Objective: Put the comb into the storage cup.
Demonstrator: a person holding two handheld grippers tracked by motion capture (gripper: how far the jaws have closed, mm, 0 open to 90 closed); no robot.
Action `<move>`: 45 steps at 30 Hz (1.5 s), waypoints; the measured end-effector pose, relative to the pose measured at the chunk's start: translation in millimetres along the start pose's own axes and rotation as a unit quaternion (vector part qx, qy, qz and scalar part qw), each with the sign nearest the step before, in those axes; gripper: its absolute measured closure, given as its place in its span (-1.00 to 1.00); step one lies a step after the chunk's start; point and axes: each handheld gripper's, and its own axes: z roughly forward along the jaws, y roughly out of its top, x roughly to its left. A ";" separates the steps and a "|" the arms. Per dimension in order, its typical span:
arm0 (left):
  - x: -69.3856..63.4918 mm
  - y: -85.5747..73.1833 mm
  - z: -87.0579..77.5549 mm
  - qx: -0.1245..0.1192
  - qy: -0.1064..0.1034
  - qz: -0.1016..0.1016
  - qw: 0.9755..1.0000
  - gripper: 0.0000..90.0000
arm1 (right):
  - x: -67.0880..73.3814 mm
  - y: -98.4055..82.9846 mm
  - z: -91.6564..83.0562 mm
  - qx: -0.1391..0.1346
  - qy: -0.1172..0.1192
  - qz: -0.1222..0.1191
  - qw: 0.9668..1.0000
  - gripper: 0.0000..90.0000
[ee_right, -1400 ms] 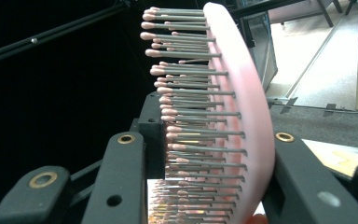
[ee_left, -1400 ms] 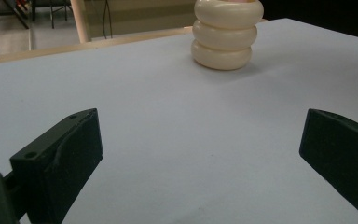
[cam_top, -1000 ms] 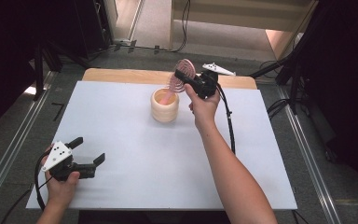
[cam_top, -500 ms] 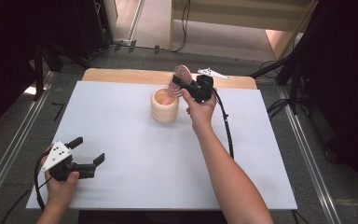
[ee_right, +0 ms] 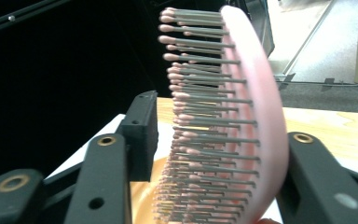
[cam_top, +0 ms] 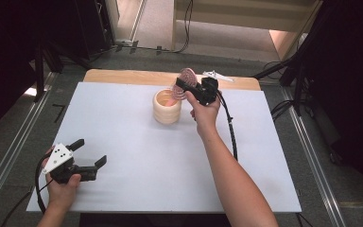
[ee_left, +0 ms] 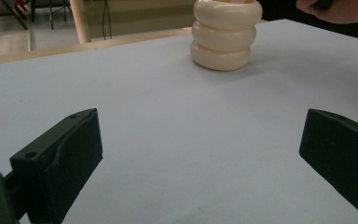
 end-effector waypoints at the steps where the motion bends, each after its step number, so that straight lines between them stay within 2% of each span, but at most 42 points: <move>1: 0.0 0.0 0.1 0.000 -0.001 0.000 1.000 -1.00 | -0.6 -0.1 -0.9 0.000 0.000 0.000 1.000 0.12; 10: -0.2 0.0 0.3 0.000 0.000 0.000 1.000 -1.00 | -7.6 0.0 -11.3 -0.006 0.001 0.003 1.000 0.02; 17: -0.5 0.1 0.2 0.001 0.001 0.001 1.000 -1.00 | -9.5 0.0 -18.6 -0.007 -0.003 0.003 1.000 -0.13; 21: -0.6 0.1 0.0 0.000 0.001 0.002 1.000 -1.00 | -11.4 -0.4 -24.1 -0.010 -0.005 0.002 1.000 -0.36; 23: -0.5 0.1 0.0 0.000 0.001 0.002 1.000 -1.00 | -11.6 -1.1 -27.5 -0.007 -0.004 -0.008 1.000 -0.55; 28: -0.8 0.0 0.4 -0.001 0.000 0.002 1.000 -1.00 | -8.1 -4.2 -37.3 -0.009 -0.004 -0.036 0.999 -0.75; 33: -0.9 0.1 0.4 -0.001 0.000 0.001 1.000 -1.00 | -1.6 -8.2 -44.6 -0.004 -0.012 -0.074 0.997 -0.88; 34: -0.9 0.0 0.4 -0.001 0.000 0.002 1.000 -1.00 | -0.1 -9.3 -45.4 -0.001 -0.015 -0.079 0.997 -1.00; 37: -1.2 0.0 0.5 0.000 0.000 0.002 1.000 -1.00 | 3.3 -11.7 -51.7 -0.003 -0.003 -0.094 0.996 -1.00; 39: -1.1 0.0 0.6 0.000 0.000 0.002 1.000 -1.00 | 6.0 -13.3 -55.4 -0.005 -0.012 -0.103 0.995 -1.00; 45: -1.2 0.0 0.6 0.000 0.000 0.002 1.000 -1.00 | 8.6 -19.1 -67.7 -0.006 -0.010 -0.118 0.993 -1.00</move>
